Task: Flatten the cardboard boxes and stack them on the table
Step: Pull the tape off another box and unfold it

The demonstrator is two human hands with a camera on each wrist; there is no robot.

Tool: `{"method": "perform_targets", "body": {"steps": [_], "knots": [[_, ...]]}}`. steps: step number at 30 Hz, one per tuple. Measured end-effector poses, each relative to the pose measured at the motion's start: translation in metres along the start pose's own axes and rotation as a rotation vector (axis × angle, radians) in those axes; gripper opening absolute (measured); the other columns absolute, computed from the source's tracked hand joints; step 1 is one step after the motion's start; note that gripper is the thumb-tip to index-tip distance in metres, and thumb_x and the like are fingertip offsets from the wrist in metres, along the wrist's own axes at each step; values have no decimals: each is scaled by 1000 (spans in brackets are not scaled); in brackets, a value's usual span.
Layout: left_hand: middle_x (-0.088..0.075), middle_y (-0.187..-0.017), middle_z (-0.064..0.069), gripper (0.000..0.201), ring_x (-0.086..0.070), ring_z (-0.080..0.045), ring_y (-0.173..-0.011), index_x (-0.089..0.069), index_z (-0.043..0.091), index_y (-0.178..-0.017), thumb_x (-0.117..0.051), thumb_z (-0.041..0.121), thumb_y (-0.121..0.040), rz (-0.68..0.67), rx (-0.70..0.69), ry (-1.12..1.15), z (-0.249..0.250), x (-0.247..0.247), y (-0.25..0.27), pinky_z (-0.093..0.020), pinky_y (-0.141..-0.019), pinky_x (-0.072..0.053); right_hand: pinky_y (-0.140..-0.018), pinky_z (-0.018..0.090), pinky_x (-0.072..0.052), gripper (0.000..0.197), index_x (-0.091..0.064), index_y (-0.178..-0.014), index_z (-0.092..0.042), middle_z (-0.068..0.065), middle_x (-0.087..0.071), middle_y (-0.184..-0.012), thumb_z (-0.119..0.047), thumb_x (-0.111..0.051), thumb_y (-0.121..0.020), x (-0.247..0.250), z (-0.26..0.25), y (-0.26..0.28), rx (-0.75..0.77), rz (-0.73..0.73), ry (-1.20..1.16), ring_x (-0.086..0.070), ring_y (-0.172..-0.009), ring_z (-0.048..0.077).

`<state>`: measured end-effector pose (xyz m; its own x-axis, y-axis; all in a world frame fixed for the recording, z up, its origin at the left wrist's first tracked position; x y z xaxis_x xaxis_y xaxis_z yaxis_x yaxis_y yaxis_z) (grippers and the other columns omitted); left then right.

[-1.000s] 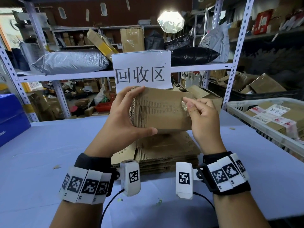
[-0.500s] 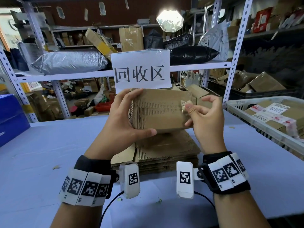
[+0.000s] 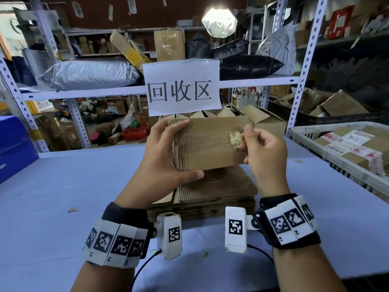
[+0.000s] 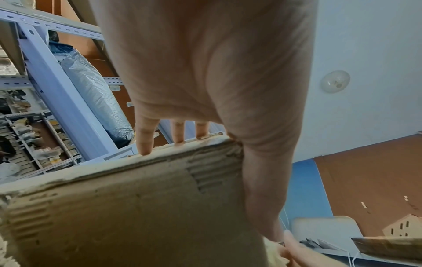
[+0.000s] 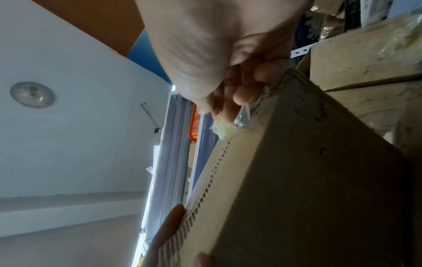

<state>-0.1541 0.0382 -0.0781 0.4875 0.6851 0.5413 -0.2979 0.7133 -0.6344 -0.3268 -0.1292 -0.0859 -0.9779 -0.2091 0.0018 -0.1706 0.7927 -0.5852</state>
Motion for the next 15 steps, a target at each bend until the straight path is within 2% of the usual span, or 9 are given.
{"method": "perform_targets", "body": {"steps": [3, 8, 12, 15], "knots": [[-22, -152, 17, 101, -26, -12, -148, -40, 51, -144, -85, 57, -55, 9, 9, 10, -1, 2, 0, -43, -120, -35, -51, 12, -38, 31, -64, -74, -29, -18, -56, -56, -53, -62, -92, 0, -3, 0, 61, -15, 60, -50, -53, 1], [-22, -151, 18, 101, -26, -12, -148, -40, 49, -145, -85, 57, -54, 13, 14, 5, 0, 1, 0, -44, -120, -36, -62, 24, -45, 37, -56, -82, -29, -10, -57, -74, -59, -76, -75, -6, 2, -3, 19, -104, 135, -52, -66, 6], [-22, -151, 16, 102, -26, -12, -148, -41, 48, -145, -85, 57, -54, 9, 10, 3, 1, 1, 0, -44, -120, -36, -60, 26, -41, 33, -55, -78, -29, -11, -58, -75, -56, -75, -80, -1, 2, -4, 30, -71, 225, -54, -68, 7], [-21, -151, 20, 101, -27, -10, -147, -40, 52, -144, -84, 58, -53, 9, 24, 3, 0, 2, -1, -40, -119, -36, -60, 27, -44, 26, -58, -78, -31, -11, -62, -75, -52, -68, -88, 3, 2, -5, 16, -53, 242, -58, -71, 5]]}}
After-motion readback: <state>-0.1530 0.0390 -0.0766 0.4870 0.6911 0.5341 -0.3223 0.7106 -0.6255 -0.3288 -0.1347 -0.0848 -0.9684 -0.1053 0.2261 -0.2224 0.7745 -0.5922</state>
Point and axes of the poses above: each hand's wrist, its own y-axis away from the middle knuckle, its own x-axis out of the back of the hand, z = x × y, the point moved 6 cm from there along -y, towards the middle knuckle
